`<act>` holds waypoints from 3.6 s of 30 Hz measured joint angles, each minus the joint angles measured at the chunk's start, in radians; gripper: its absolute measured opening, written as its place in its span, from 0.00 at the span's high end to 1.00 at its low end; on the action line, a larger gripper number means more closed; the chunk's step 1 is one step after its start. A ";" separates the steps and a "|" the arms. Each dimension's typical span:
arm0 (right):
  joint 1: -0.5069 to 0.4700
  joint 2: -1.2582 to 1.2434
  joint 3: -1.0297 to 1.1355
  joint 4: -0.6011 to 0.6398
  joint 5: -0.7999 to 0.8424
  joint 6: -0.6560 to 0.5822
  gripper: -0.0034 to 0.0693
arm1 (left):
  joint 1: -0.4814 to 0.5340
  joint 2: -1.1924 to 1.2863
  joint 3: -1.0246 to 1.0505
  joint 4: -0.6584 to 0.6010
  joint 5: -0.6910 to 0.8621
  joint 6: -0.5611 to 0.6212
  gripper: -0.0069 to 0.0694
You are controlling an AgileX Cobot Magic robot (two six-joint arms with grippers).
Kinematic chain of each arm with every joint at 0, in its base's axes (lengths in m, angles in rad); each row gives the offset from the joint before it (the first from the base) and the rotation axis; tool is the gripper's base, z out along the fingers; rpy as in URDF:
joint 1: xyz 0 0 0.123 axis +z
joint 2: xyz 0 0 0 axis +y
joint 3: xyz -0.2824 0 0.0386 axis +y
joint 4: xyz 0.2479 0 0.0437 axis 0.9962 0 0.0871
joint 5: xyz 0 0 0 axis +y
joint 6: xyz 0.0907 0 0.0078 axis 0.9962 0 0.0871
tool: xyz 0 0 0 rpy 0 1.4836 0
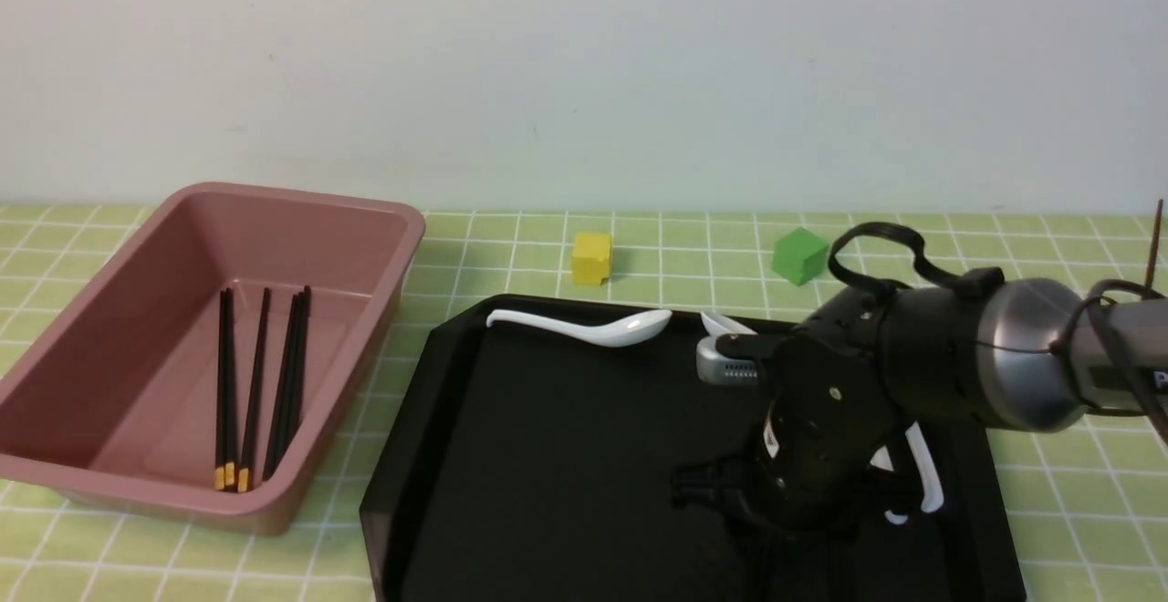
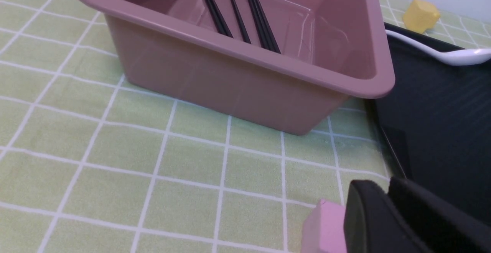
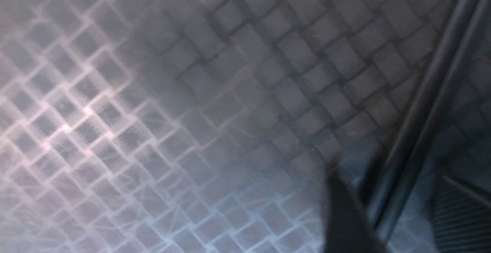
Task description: On green tablecloth take chopsticks from black tray and put them in box.
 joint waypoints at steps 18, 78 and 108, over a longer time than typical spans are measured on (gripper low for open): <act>0.000 -0.156 0.005 0.063 0.024 -0.006 0.78 | 0.000 0.000 0.000 0.000 0.000 0.000 0.77; 0.132 -0.216 -0.791 0.116 0.576 -0.919 0.97 | 0.000 0.000 0.000 0.000 0.001 0.000 0.71; 0.098 -1.323 0.795 0.190 -0.727 -0.785 0.95 | 0.000 0.000 0.000 0.001 0.001 0.000 0.69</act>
